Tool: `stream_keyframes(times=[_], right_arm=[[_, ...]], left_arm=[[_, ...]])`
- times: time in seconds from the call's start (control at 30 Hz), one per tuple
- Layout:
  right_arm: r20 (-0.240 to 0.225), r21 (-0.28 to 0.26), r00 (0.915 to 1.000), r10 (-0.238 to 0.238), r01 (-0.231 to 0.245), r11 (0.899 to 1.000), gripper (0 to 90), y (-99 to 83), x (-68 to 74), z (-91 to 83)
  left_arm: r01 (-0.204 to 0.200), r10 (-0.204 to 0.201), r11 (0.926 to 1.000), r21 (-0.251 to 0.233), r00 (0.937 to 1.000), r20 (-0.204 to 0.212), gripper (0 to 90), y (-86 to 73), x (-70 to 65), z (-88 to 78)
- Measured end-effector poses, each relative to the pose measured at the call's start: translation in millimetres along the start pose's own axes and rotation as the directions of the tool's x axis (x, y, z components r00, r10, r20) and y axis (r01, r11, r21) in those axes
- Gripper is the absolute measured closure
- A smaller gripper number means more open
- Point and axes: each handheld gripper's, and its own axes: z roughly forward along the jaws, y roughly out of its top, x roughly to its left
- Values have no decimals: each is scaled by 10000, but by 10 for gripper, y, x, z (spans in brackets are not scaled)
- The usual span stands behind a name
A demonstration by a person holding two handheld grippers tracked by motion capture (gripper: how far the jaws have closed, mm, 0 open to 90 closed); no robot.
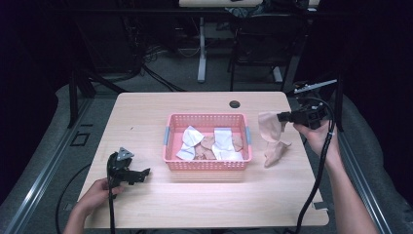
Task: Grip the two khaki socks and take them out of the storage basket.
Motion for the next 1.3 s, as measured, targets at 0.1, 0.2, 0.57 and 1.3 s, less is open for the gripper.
stream_keyframes(times=[0.1, 0.2, 0.57, 1.3], right_arm=[[27, 59, 9999, 123, -123, 9999, 884, -61, -44, 38], [62, 161, 9998, 177, -178, 9997, 885, -123, -84, 90], [123, 743, 9989, 446, -454, 9962, 884, -248, -199, 318], [305, 2100, 9969, 726, -774, 9746, 883, -460, -298, 827]], left_arm=[[0, 0, 10000, 1, 10000, 0, 0, 0, 0, 0], [2, -2, 10000, -1, 10000, 0, 0, 0, 0, 0], [-2, 2, 10000, -6, 10000, 5, 0, 0, 0, 1], [-1, 1, 10000, 0, 10000, 0, 0, 0, 0, 0]])
